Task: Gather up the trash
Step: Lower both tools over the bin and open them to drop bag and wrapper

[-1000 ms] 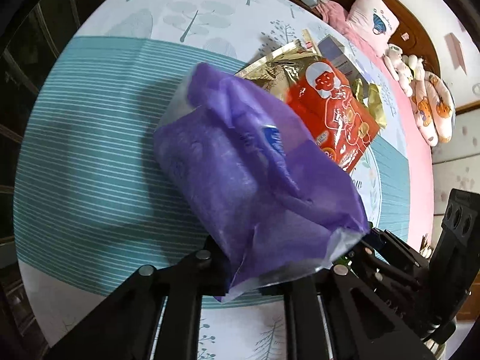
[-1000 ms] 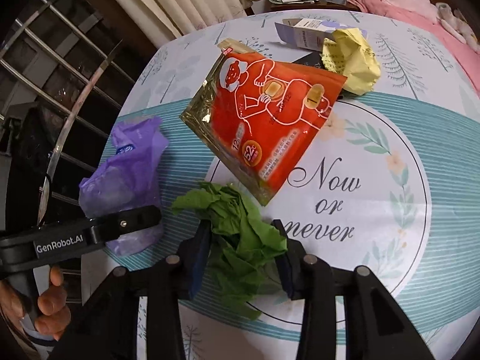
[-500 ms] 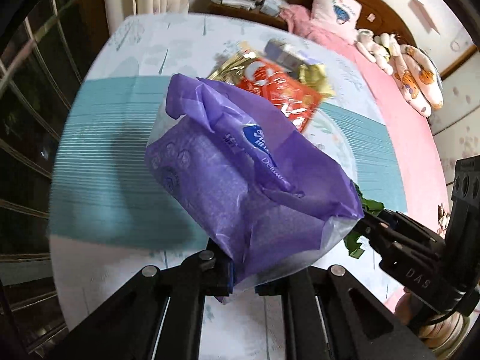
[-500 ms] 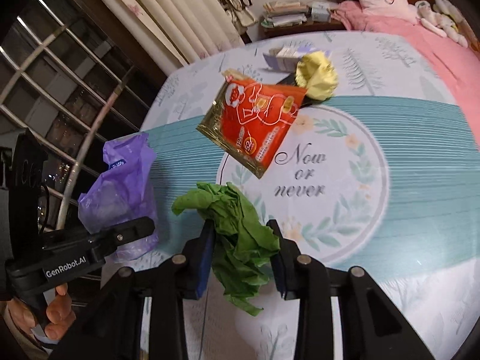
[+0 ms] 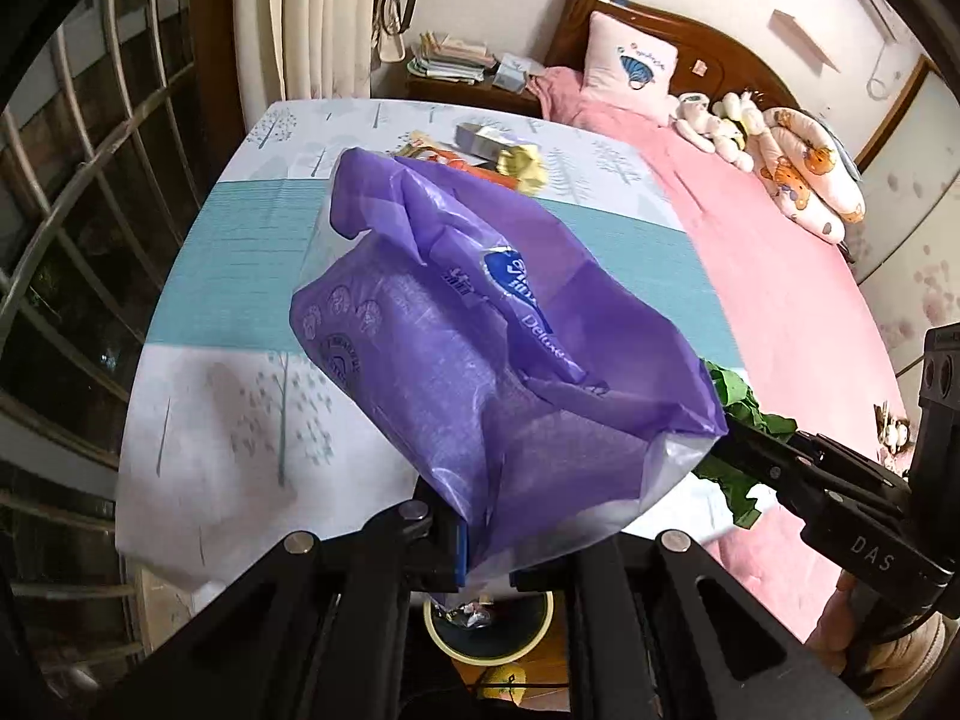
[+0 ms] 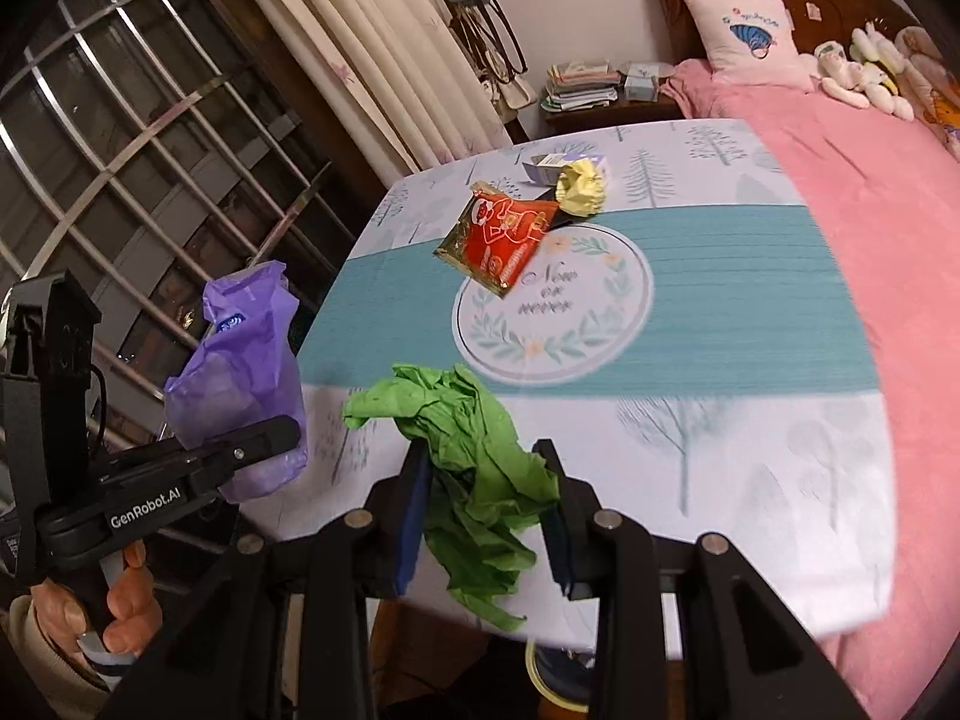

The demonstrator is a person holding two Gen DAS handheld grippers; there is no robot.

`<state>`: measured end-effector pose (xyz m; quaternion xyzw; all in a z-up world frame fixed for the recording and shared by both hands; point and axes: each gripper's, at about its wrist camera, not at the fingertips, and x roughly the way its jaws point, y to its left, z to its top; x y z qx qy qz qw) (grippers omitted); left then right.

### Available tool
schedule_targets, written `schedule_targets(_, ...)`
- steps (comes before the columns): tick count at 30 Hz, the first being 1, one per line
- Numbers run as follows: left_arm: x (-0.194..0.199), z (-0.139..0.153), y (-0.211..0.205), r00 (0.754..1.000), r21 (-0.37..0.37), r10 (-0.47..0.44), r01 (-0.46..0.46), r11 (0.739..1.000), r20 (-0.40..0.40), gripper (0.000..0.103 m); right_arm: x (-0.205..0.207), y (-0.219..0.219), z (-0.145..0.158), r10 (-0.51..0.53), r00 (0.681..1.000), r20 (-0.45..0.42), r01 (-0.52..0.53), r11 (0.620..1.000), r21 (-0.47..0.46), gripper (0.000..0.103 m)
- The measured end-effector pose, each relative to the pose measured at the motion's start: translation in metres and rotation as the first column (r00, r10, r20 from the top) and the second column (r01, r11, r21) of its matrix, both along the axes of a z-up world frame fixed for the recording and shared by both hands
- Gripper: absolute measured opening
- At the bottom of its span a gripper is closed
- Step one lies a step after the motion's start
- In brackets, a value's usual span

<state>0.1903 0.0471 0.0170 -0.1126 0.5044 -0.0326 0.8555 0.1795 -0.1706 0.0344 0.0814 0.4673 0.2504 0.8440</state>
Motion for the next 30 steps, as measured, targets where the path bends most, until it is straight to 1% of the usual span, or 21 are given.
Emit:
schedule_targets(5,-0.057,0.008,-0.033,0.999,0.028,-0.006,0.005,1.000,0.034,0.006,-0.045,-0.032,0.003,0.011,1.000,0.018,-0.011,1.000,0.003,0.034)
schedule_targets(8,-0.091,0.007,-0.050,0.999,0.027,-0.013,0.012,1.000,0.031,0.007,-0.069,-0.046,-0.001,0.016,1.000,0.011,-0.016,1.000,0.005,0.034)
schedule_targets(13,-0.131,-0.003,-0.076,0.998,0.046,-0.059,0.060,0.997,-0.014,0.007,-0.102,-0.059,-0.018,0.017,0.999,-0.038,-0.017,1.000,0.007,0.034)
schedule_targets(18,-0.160,-0.022,-0.093,0.988,0.065,-0.126,0.132,0.989,-0.084,0.007,-0.129,-0.063,-0.041,0.006,0.994,-0.107,-0.006,1.000,0.008,0.034)
schedule_targets(21,-0.167,-0.041,-0.100,0.977,0.066,-0.168,0.178,0.982,-0.131,0.007,-0.141,-0.062,-0.062,-0.010,0.988,-0.156,0.010,1.000,-0.001,0.034)
schedule_targets(24,-0.175,-0.068,-0.106,0.961,0.056,-0.203,0.217,0.975,-0.188,0.007,-0.149,-0.059,-0.091,-0.044,0.977,-0.207,0.040,0.999,-0.024,0.034)
schedule_targets(25,-0.177,-0.084,-0.106,0.951,0.042,-0.218,0.232,0.972,-0.219,0.007,-0.151,-0.059,-0.102,-0.058,0.973,-0.225,0.052,0.998,-0.032,0.034)
schedule_targets(27,-0.177,-0.106,-0.105,0.938,0.030,-0.234,0.250,0.968,-0.256,0.007,-0.153,-0.058,-0.130,-0.096,0.959,-0.268,0.085,0.995,-0.051,0.034)
schedule_targets(30,-0.178,-0.148,-0.106,0.915,0.020,-0.267,0.286,0.958,-0.304,0.007,-0.156,-0.057,-0.173,-0.147,0.938,-0.314,0.129,0.989,-0.075,0.034)
